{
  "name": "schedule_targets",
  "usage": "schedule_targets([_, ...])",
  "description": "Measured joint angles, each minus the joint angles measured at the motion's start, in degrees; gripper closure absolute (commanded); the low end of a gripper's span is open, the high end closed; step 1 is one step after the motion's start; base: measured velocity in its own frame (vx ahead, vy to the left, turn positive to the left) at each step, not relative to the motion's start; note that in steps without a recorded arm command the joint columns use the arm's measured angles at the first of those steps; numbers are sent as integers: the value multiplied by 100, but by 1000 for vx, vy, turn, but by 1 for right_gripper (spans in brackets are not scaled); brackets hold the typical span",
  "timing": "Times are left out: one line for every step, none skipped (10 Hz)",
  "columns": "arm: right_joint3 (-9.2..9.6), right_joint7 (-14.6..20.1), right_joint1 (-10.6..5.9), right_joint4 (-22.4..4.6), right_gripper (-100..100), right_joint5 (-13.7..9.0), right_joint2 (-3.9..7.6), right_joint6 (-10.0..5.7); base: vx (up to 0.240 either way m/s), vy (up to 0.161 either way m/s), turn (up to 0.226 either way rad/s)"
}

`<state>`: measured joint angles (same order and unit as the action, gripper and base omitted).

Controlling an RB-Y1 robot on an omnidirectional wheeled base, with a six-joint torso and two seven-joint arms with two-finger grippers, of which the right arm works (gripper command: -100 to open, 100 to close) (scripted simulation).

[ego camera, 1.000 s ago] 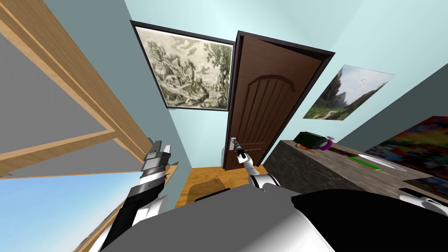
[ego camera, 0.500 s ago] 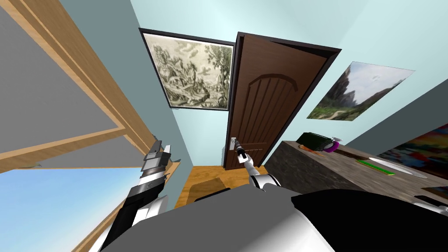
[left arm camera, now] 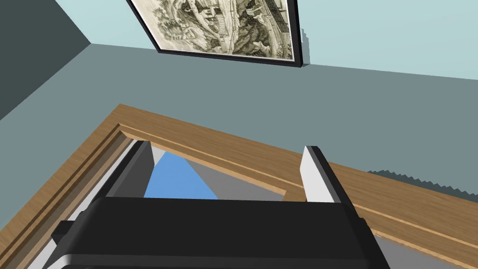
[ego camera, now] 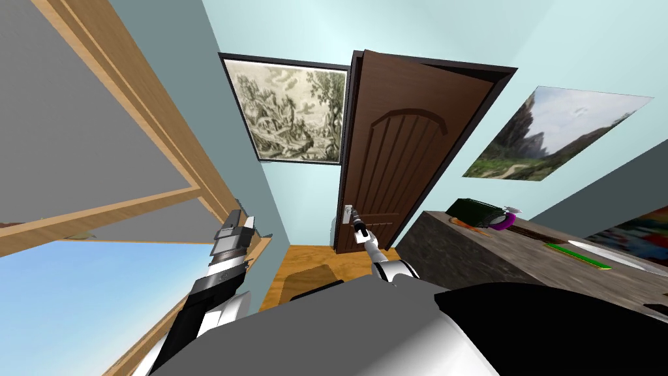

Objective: Pull the door open

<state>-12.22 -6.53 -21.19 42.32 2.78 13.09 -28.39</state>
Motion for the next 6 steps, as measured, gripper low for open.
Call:
schedule_targets([10,110,36,70,100,-51,-10,37,-46,-29,93])
schedule_targets([23,261,13,3,100,-152,18,6,-62,-40,111])
schedule_targets([37,425,0,-32,100,-289,36,-11,-44,-29,62])
schedule_targets([53,567,30,4,100,-354,37,-3,-41,-21,76])
schedule_targets([71,729,52,27,100,-455,46,17,-35,-16,36])
schedule_targets([77,841,46,22,100,-509,47,32,-43,-18,71])
